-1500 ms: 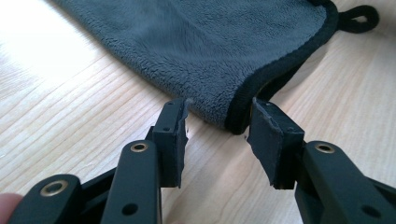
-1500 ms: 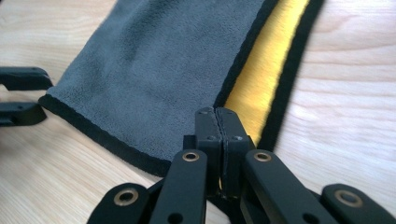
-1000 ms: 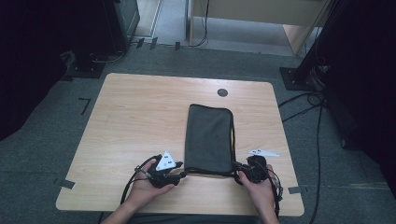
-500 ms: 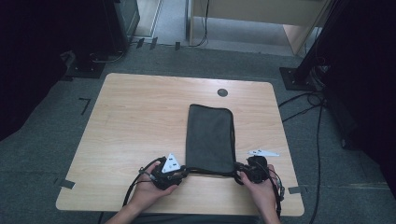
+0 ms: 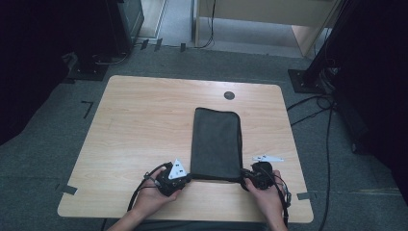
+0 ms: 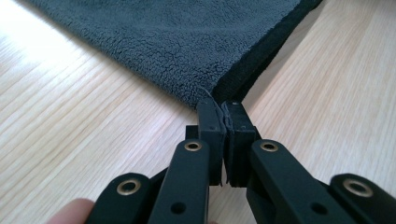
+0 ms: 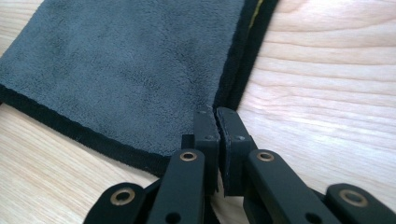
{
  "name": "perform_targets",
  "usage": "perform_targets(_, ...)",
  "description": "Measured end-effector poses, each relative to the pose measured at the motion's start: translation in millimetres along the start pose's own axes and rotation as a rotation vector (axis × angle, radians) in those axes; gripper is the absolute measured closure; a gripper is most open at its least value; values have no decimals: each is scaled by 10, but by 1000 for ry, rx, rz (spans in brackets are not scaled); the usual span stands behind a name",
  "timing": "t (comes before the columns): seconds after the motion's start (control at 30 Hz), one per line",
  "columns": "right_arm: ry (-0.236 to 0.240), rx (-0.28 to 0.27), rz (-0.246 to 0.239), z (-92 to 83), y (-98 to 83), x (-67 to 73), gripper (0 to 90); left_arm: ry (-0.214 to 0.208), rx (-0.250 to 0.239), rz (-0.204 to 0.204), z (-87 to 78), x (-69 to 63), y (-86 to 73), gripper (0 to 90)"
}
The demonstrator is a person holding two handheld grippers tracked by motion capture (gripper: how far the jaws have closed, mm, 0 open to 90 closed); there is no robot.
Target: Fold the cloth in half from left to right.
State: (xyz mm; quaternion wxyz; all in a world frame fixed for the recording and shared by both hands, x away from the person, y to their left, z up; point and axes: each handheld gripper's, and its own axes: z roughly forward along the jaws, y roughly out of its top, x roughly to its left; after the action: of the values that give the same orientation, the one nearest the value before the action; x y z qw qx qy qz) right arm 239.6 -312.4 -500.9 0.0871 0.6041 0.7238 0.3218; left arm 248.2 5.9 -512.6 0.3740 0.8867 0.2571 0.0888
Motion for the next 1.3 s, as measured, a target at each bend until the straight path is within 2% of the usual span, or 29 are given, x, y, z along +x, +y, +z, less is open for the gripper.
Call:
perform_targets(0.07, -4, -13, -12, 19, -19, 62, 877, 3, 8, -6, -45, 45, -33, 883)
perform_targets(0.23, 2, -26, -72, 92, -44, 297, 879, 21, -8, -54, -193, 177, -188, 885)
perform_targets(0.33, 5, -23, -105, 135, -45, 436, 879, 33, -9, -58, -259, 215, -253, 886)
perform_targets(0.47, 44, -8, -109, 141, -60, 488, 880, 27, -9, -58, -338, 225, -331, 886)
perform_targets(0.57, 86, 3, -86, 121, -109, 500, 883, 20, -9, -55, -396, 205, -390, 887)
perform_targets(0.73, 100, 34, -128, 52, -204, 592, 883, -5, -11, -58, -471, 159, -472, 887)
perform_targets(0.8, 103, 42, -134, 33, -178, 602, 826, -4, -19, -63, -474, 164, -482, 875)
perform_targets(0.83, 94, 36, -146, 30, -130, 595, 753, -9, -21, -65, -474, 175, -484, 853)
perform_targets(0.87, 82, 29, -150, 25, -83, 585, 702, -34, -29, -71, -473, 193, -486, 803)
perform_targets(0.93, 51, -12, -152, 6, 85, 524, 691, -62, -71, -79, -504, 219, -496, 678)
perform_targets(1.03, 16, -63, -143, 29, 329, 400, 681, -76, -111, -86, -554, 241, -520, 618)
perform_targets(1.1, -12, -88, -135, 76, 480, 321, 675, -58, -111, -92, -550, 252, -521, 620)
perform_targets(1.17, -36, -128, -104, 163, 680, 221, 665, -42, -114, -91, -540, 242, -514, 661)
perform_targets(1.3, -80, -174, -38, 424, 1041, 26, 648, -40, -109, -59, -517, 193, -504, 741)
